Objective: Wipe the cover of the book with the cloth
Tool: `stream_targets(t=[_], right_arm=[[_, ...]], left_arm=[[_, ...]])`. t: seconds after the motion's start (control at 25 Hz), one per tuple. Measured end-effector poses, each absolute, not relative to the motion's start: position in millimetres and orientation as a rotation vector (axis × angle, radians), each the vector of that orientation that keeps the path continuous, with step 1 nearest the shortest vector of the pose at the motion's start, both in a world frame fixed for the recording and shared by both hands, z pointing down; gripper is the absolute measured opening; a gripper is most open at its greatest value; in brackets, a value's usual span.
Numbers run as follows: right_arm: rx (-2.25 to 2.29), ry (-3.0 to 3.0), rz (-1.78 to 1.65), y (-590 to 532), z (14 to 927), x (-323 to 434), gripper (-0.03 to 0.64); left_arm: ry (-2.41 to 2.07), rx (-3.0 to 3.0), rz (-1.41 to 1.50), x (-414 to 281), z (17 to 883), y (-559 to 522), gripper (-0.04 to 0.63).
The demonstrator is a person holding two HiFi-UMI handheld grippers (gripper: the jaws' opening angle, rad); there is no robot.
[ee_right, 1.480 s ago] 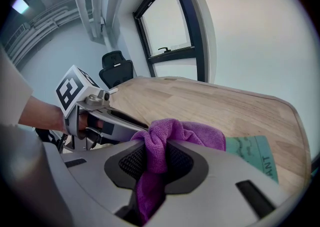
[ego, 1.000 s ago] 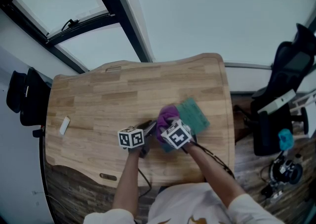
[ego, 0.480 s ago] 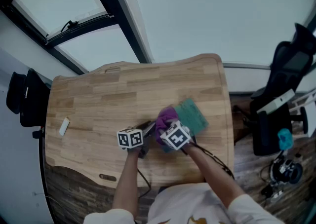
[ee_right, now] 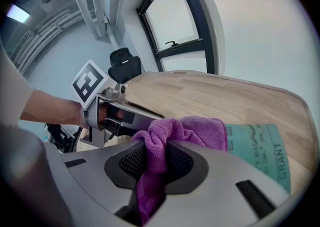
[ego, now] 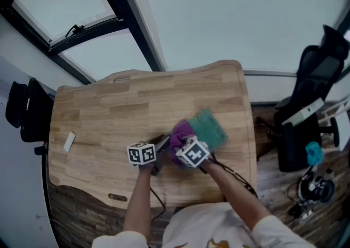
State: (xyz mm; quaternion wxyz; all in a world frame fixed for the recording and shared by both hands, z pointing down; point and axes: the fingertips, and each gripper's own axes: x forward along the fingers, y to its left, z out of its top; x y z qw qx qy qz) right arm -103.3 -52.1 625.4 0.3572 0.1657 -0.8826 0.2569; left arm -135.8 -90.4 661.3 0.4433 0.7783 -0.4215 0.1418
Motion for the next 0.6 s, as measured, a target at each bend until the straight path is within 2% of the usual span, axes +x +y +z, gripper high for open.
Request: stream_targets(t=[0.6], right_arm=[[0.362,-2.274,0.668,-38,624,-98,0.077]], left_arm=[[-1.048,1.927,0.357,-137,662,-89,0.144]])
